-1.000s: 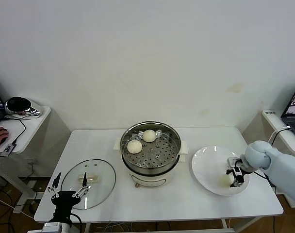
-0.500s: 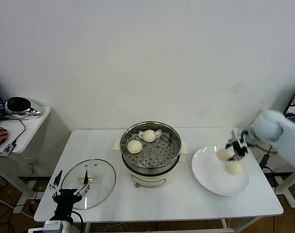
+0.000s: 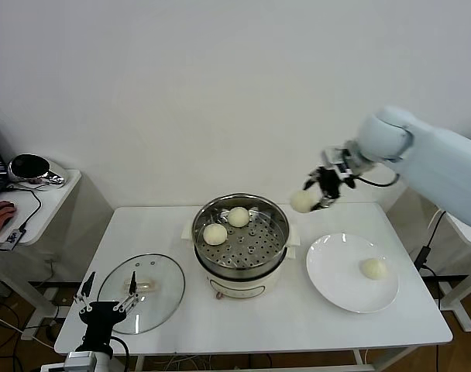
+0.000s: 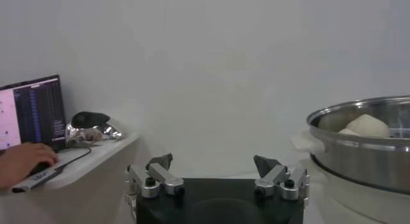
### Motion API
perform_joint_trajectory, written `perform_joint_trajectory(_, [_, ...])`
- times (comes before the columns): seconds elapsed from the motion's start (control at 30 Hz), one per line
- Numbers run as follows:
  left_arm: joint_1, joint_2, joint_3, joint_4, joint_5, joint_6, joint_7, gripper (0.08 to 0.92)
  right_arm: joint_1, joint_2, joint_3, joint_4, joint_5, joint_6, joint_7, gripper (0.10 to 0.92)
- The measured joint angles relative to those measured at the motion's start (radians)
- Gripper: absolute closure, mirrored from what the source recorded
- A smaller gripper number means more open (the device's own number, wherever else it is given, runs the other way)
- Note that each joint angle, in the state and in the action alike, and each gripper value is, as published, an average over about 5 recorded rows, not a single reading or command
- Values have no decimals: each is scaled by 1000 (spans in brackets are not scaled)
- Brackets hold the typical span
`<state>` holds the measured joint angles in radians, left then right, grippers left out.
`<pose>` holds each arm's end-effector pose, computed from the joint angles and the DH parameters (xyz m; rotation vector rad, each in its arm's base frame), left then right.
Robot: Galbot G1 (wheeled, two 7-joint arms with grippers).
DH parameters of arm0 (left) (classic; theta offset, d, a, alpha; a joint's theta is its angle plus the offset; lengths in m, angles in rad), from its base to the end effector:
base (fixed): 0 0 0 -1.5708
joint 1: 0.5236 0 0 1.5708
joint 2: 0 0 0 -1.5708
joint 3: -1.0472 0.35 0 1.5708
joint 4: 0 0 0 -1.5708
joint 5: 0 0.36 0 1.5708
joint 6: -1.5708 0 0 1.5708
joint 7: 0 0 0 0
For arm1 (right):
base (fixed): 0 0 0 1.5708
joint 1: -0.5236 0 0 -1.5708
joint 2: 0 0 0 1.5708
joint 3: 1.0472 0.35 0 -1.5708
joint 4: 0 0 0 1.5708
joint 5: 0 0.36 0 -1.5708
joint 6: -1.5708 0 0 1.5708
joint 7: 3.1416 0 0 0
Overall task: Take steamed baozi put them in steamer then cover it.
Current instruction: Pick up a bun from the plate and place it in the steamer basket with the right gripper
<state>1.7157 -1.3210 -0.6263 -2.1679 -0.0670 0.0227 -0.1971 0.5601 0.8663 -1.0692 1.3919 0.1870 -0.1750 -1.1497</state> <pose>0.1484 0.0661 -0.2899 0.2080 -3.0556 -0.3115 0.5448 0.0017 0.0121 1.5767 -1.4101 1.7064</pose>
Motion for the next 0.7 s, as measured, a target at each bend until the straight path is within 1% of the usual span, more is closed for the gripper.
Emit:
perform_joint_trajectory(0.13, [3,-3,-8,-6,-3,0,0,177,8,89,-39,-22,-11,74,6,440])
perform_joint_trajectory(0.37, [10,-10,-18,-16,-6,-3,-1,177,-13,213,-108,-60,-83,236,29,434])
perform_joint_trajectory(0.7, [8,-16,-20,-17,-6,-5,-2,177,-41,280,-177,-66,-206,470,62,420])
